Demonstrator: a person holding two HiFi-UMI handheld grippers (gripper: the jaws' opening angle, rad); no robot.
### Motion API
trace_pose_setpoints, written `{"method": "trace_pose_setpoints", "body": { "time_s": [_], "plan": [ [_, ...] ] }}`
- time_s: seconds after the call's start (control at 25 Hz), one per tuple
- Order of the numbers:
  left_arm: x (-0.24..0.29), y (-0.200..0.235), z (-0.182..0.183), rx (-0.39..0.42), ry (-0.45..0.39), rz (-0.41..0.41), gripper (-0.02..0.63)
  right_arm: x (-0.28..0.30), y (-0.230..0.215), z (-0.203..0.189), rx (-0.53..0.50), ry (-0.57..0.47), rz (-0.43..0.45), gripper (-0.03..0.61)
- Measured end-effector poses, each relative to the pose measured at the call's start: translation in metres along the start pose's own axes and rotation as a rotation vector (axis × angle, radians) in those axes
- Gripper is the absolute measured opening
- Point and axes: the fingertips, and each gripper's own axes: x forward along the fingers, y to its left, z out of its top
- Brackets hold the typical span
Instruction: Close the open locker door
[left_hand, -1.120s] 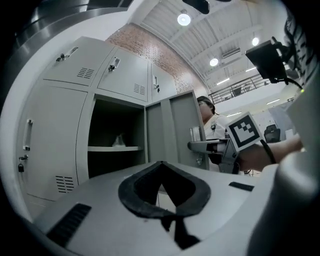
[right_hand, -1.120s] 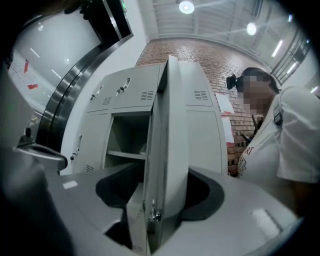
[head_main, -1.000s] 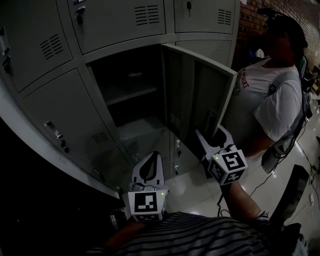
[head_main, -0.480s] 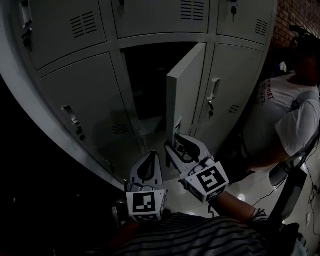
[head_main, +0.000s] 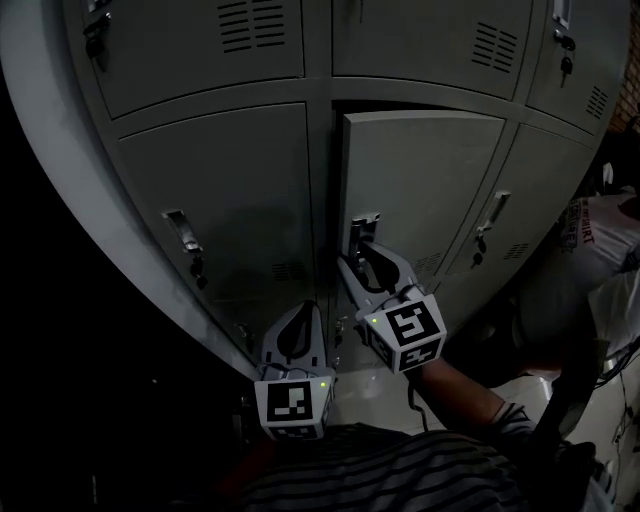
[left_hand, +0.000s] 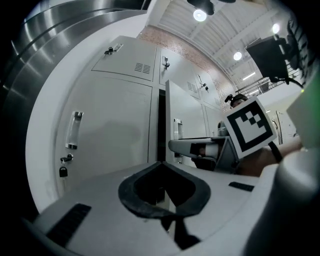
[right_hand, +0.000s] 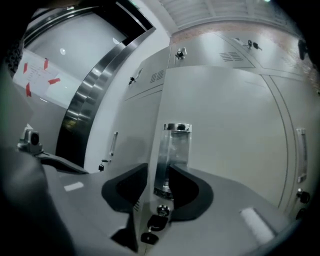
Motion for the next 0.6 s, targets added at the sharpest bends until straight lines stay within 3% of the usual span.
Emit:
{"method": "trace_pose_setpoints", "body": {
  "time_s": [0.32, 0.6],
  "plan": [
    [0.026, 0.023, 0.001, -0.001, -0.006, 0.002, 0.005, 0.047, -0.018, -0.006, -0.012, 0.005, -0.043, 0.099],
    [0.034, 0.028, -0.001, 0.0, 0.005, 0.014, 0.005, 0.052, -0.019, -0.006, -0.004, -0.02, -0.048, 0.1]
  ]
}}
